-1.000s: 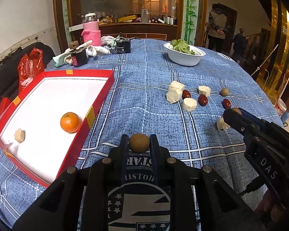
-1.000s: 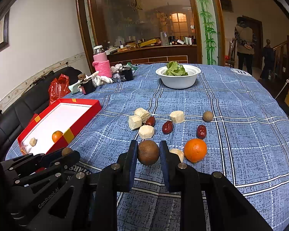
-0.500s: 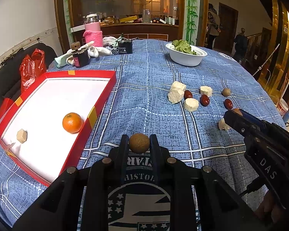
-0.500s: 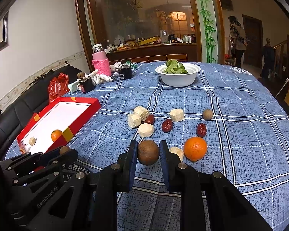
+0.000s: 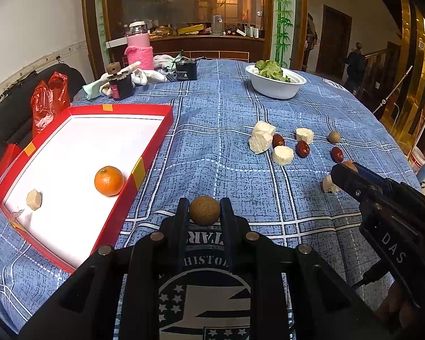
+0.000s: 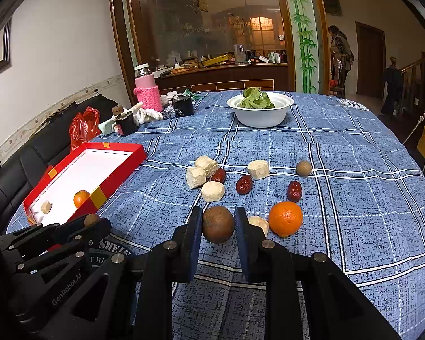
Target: Organize fruits
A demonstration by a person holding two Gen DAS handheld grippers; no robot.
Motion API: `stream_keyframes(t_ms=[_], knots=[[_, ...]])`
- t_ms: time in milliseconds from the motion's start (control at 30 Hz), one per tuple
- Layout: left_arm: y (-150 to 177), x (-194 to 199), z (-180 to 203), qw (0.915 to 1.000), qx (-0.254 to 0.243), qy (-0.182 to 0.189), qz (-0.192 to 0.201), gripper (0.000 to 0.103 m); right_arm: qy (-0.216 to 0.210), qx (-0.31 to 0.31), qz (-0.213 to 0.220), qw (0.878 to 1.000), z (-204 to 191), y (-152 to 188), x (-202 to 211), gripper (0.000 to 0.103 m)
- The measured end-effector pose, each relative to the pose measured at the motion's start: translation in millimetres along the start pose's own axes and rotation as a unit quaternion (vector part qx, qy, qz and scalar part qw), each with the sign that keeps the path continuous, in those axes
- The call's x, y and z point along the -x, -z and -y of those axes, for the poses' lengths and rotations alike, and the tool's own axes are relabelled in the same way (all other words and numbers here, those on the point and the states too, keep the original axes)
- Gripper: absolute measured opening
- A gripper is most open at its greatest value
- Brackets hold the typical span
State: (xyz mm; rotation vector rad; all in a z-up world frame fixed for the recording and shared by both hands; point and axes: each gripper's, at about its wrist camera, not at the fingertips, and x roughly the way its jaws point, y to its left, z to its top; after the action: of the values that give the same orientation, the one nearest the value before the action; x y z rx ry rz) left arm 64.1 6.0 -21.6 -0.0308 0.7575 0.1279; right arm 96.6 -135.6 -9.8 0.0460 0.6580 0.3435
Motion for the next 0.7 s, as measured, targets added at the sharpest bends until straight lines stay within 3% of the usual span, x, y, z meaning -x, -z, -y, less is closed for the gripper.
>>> stream_keyframes(t_ms=[333, 533, 700], knots=[[-1.2, 14.6, -12.4, 0.9997, 0.009, -0.009, 0.022, 0.019, 0.003, 0.002, 0.003, 1.0, 0.6, 0.6, 0.7, 0.024], [-16.2, 41.2, -73.2, 0.9958, 0.066, -0.032, 0.054, 0.019, -0.006, 0.015, -0.002, 1.0, -16.6, -3.8, 5.1, 0.024], [-18.6, 29.1, -136.2, 0.9885, 0.124, -0.079, 0.035, 0.019, -0.069, 0.055, 0.0, 0.996, -76.7, -19.9, 10.6, 0.023]])
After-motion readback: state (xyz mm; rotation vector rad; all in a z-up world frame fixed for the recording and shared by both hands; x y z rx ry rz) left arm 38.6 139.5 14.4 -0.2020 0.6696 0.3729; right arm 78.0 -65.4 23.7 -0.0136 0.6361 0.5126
